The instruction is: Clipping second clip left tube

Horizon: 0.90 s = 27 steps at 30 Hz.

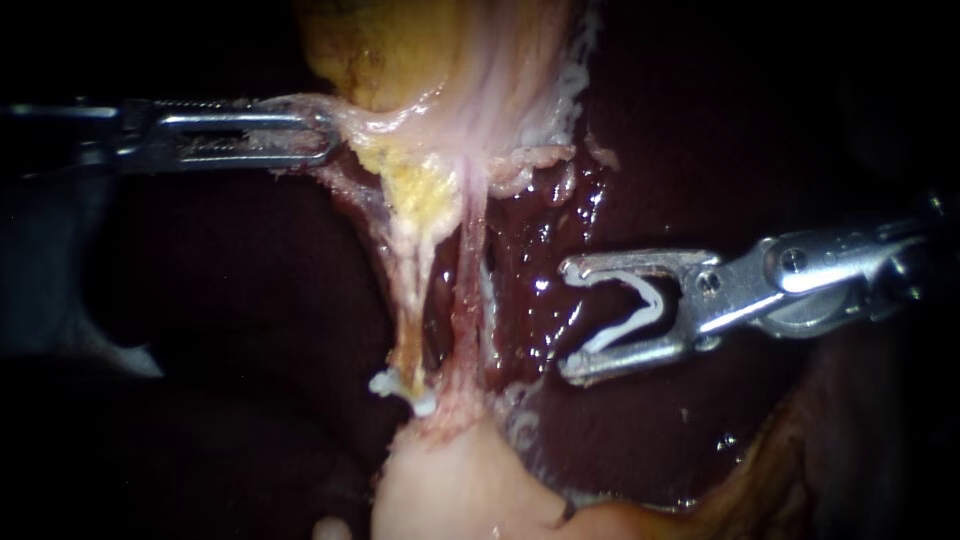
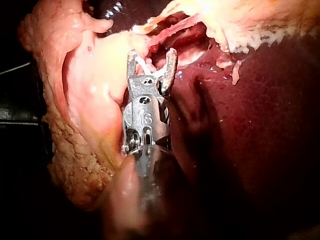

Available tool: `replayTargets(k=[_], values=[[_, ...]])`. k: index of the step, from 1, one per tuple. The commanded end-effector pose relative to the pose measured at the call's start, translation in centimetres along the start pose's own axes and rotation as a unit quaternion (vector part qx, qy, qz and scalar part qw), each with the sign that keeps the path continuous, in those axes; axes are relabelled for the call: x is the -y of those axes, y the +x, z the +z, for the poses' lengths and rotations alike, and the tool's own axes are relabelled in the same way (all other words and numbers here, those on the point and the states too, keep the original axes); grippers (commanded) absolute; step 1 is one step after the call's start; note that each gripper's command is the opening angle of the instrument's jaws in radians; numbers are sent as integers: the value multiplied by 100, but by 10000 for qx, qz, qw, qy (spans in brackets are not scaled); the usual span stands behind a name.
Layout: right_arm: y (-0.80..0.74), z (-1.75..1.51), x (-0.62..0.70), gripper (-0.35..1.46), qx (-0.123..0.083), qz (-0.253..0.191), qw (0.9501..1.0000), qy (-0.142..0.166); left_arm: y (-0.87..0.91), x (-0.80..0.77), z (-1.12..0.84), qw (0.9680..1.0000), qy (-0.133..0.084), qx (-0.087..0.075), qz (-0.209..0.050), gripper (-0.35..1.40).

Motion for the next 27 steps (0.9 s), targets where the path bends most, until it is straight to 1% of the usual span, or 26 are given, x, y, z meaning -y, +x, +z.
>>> replayTargets(k=[1,4,6,10,13,15,18,20,24,27], values=[[0,0,0,50,1,3,10000,-2,1,-1,-3,10000,-13,2,-1,-35],[0,0,0,50,1,3,10000,-2,9,-4,-17,10000,-56,30,-26,-35],[0,0,0,50,1,2,10000,-2,19,-6,-29,10000,-57,39,-55,-35],[0,0,1,50,1,2,10000,0,42,-13,-61,9999,-10,-89,-137,-35],[0,0,1,50,-6,-1,10000,29,47,-18,-76,9998,12,-122,-165,-35],[0,1,3,50,-4,-7,10000,89,46,-19,-77,9998,18,-124,-165,-35],[4,11,7,50,-55,425,9988,225,43,-21,-73,9998,35,-134,-159,-35],[7,22,11,50,-85,737,9967,313,42,-22,-71,9998,44,-140,-156,-35],[12,56,21,50,-114,1111,9929,404,40,-22,-69,9998,51,-145,-151,-35],[14,82,23,50,-169,1265,9909,438,40,-22,-69,9998,52,-145,-151,-35]])
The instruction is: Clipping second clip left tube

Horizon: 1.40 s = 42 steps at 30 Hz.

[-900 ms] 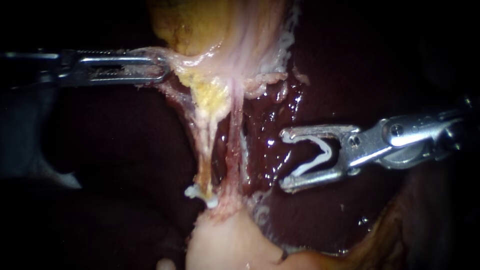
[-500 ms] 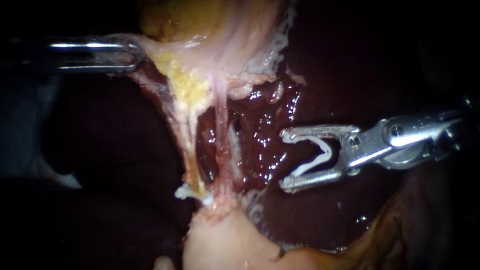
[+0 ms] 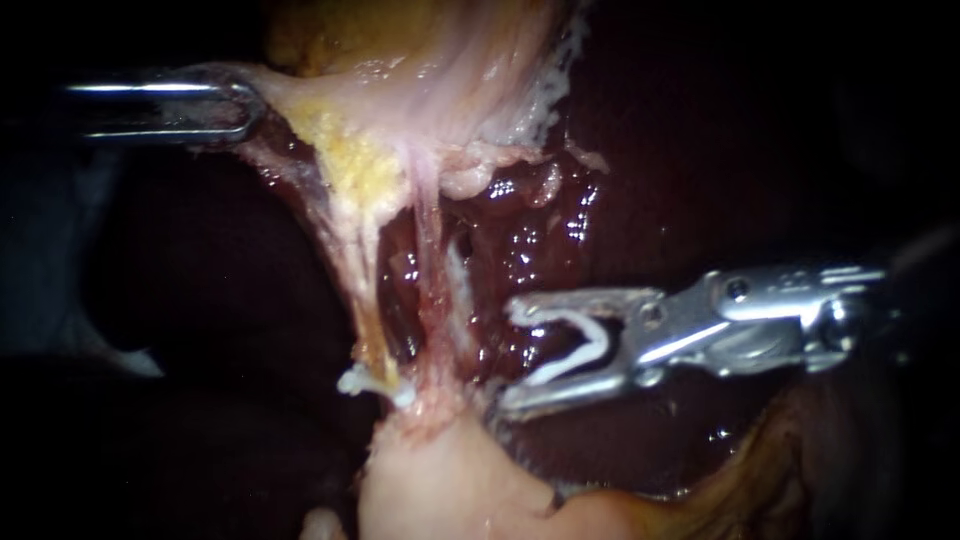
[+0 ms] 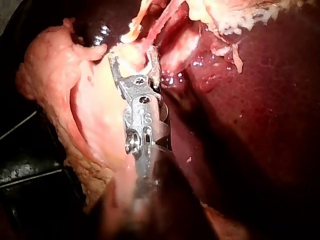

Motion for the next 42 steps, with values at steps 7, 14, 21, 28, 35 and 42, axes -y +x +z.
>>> replayTargets(k=[7,14,21,28,35,42], values=[[3,40,-7,50,-182,199,9996,79,0,-1,1,10000,22,-7,4,-35],[-2,57,-23,49,-179,180,9997,70,-2,-2,3,10000,16,-6,7,-35],[-15,64,-44,50,-171,147,9997,56,-2,-2,3,10000,17,-7,9,-35],[-13,72,-50,49,-239,98,9993,265,-3,-2,4,10000,19,-8,10,-35],[-4,100,-47,48,-302,-60,9977,599,-3,-2,4,10000,8,-4,11,-35],[-3,127,-38,48,-279,-92,9971,696,-4,-2,5,10000,9,-5,12,-35]])
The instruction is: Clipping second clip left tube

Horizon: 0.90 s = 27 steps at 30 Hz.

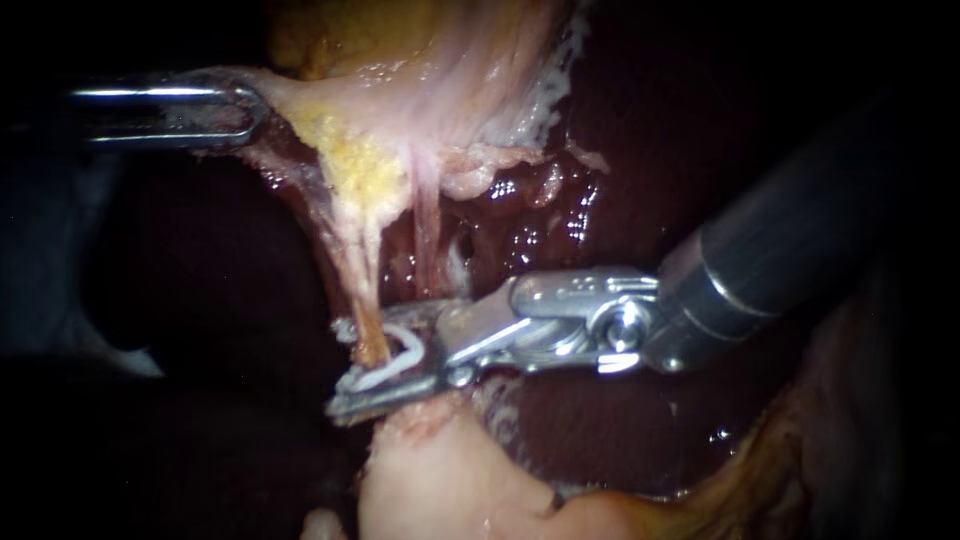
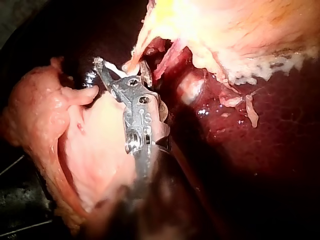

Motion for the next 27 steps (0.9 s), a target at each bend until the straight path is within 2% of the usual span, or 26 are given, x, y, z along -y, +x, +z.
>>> replayTargets(k=[1,5,15,18,21,27], values=[[0,3,2,48,6,1,10000,3,0,0,0,10000,-1,0,1,-35],[1,10,10,48,-17,56,10000,71,0,0,1,10000,1,-1,1,-35],[11,26,55,46,-72,190,9992,352,0,0,0,10000,0,-1,1,-35],[14,29,64,45,-81,178,9991,388,0,0,0,10000,0,-1,1,-35],[15,31,68,45,-94,173,9990,400,0,0,0,10000,0,-1,1,-35],[14,29,64,34,-111,326,9988,343,0,0,0,10000,0,-1,1,-35]])
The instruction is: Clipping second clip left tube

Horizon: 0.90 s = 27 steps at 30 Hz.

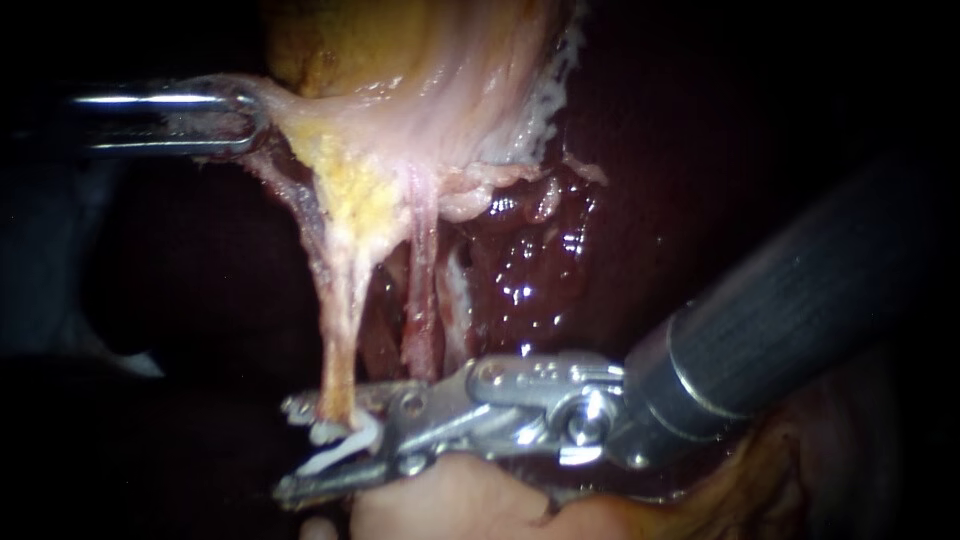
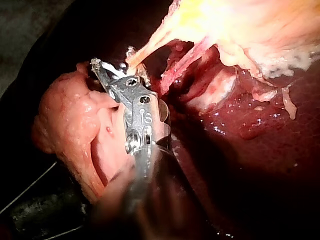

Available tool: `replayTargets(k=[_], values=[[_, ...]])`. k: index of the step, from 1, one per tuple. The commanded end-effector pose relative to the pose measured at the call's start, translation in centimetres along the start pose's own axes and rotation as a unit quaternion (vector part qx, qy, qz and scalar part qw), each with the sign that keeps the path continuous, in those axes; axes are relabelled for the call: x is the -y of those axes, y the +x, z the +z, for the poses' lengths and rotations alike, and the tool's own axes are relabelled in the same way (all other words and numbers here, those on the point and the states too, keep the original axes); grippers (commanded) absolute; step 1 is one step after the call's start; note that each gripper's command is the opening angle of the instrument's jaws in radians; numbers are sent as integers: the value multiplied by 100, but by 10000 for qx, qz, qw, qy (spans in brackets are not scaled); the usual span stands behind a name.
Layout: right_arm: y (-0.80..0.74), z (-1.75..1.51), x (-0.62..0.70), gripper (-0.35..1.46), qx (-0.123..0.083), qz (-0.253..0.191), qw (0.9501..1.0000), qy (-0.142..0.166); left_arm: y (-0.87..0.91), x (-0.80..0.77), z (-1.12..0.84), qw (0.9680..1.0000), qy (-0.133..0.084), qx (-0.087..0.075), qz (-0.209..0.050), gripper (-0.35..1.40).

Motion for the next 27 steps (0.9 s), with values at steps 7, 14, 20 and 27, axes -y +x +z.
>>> replayTargets(k=[7,14,20,27], values=[[-1,-2,-2,-12,-19,200,9998,-28,0,0,0,10000,3,-2,-2,-35],[1,-6,-6,-35,-48,410,9991,11,0,0,0,10000,3,-2,-2,-35],[-2,-8,-10,-35,43,444,9990,5,0,0,0,10000,3,-2,-2,-35],[-3,-9,-12,-35,59,440,9990,67,0,1,1,10000,1,-1,-1,-35]])
